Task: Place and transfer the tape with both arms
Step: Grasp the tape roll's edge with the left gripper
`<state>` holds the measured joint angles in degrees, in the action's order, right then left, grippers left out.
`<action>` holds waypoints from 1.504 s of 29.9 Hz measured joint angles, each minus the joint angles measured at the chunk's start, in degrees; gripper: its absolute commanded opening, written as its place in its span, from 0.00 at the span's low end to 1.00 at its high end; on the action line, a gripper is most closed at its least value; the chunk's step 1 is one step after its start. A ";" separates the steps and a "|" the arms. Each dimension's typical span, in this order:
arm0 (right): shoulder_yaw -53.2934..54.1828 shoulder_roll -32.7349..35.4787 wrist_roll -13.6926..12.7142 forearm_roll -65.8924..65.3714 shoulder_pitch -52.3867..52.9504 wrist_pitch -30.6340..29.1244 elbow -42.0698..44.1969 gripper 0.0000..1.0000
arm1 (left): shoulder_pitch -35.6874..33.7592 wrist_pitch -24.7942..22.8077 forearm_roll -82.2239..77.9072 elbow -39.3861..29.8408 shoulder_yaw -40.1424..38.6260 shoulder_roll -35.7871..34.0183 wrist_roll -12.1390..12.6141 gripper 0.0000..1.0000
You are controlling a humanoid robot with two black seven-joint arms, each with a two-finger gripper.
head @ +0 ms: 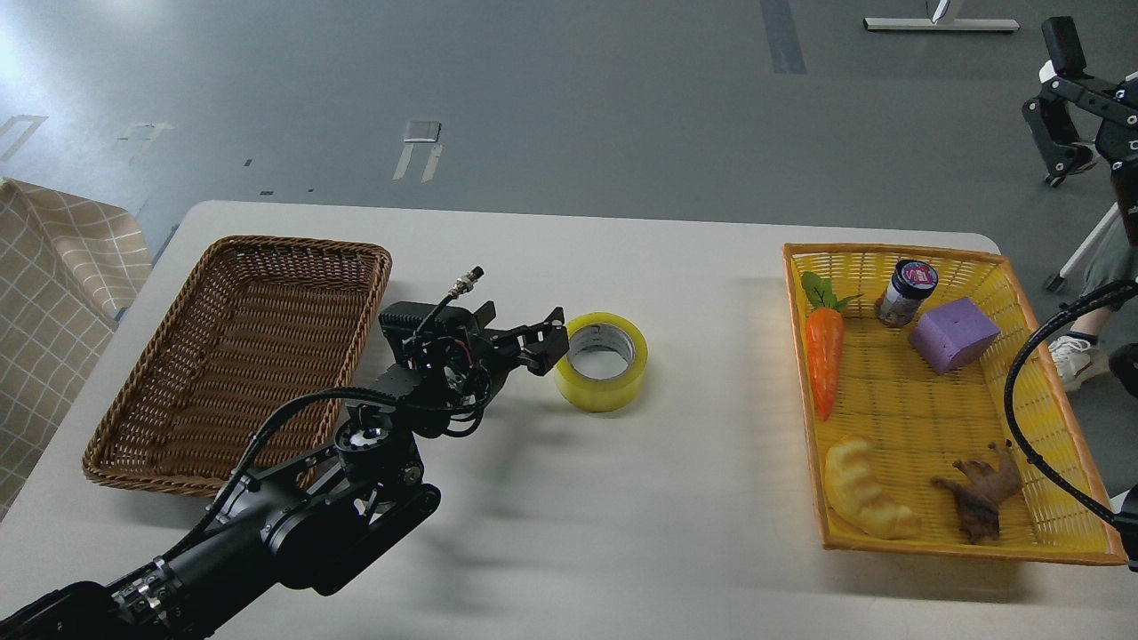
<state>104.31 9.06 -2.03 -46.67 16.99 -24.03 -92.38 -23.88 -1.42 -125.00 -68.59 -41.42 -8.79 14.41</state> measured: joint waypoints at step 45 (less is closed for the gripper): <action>-0.52 -0.05 -0.08 0.00 -1.73 -0.13 0.01 1.00 | -5.10 -7.02 0.00 4.78 4.58 4.14 0.33 0.98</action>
<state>103.79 9.00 -2.11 -46.67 15.26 -24.16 -92.37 -28.98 -8.44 -125.00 -63.81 -36.83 -4.65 14.74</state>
